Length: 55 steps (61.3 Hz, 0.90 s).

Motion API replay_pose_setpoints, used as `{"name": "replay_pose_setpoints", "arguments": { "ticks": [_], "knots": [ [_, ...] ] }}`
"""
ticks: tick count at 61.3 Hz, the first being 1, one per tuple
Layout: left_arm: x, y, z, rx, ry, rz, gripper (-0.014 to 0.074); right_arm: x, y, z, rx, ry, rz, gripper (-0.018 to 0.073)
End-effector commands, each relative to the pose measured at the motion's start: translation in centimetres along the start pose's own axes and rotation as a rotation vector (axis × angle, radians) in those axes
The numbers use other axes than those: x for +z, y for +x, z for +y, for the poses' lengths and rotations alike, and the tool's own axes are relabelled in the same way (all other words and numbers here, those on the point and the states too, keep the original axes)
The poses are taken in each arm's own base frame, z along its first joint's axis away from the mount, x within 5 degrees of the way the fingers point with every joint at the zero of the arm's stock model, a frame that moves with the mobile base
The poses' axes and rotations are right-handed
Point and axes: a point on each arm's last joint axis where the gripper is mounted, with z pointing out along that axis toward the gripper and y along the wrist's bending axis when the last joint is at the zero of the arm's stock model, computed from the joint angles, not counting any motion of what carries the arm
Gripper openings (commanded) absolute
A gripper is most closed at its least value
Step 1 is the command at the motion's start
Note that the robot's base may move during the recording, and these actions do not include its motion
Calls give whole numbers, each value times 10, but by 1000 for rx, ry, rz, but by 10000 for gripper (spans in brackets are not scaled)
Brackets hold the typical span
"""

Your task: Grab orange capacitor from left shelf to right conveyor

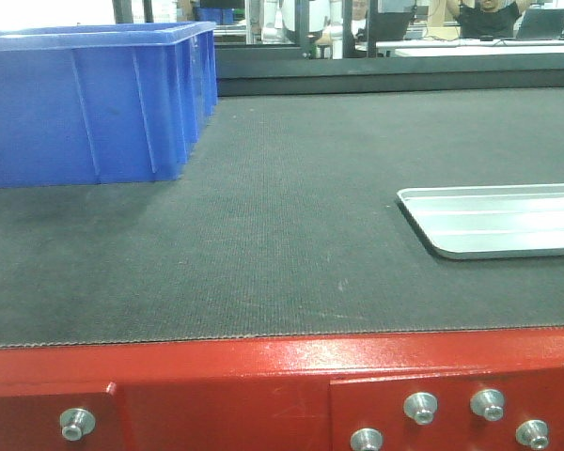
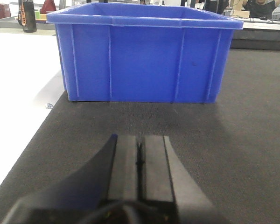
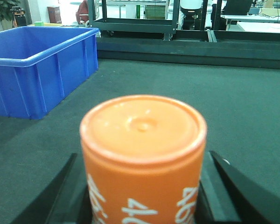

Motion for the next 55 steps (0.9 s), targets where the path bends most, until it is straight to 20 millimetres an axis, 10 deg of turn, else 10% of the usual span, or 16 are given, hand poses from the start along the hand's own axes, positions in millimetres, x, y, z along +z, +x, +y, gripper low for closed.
{"name": "replay_pose_setpoints", "arguments": {
  "ticks": [1, 19, 42, 55],
  "knots": [
    [-2, -10, 0, -3, -4, -106, -127, -2, -19, 1, -5, -4, -121, 65],
    [-2, -10, 0, -3, -4, -106, -127, 10, -25, 2, -6, -9, -149, 65],
    [-2, -10, 0, -3, -4, -106, -127, 124, -43, 5, -10, -11, 7, 65],
    [-2, -10, 0, -3, -4, -106, -127, 183, -22, 4, -9, -15, 9, 65]
  ]
}}
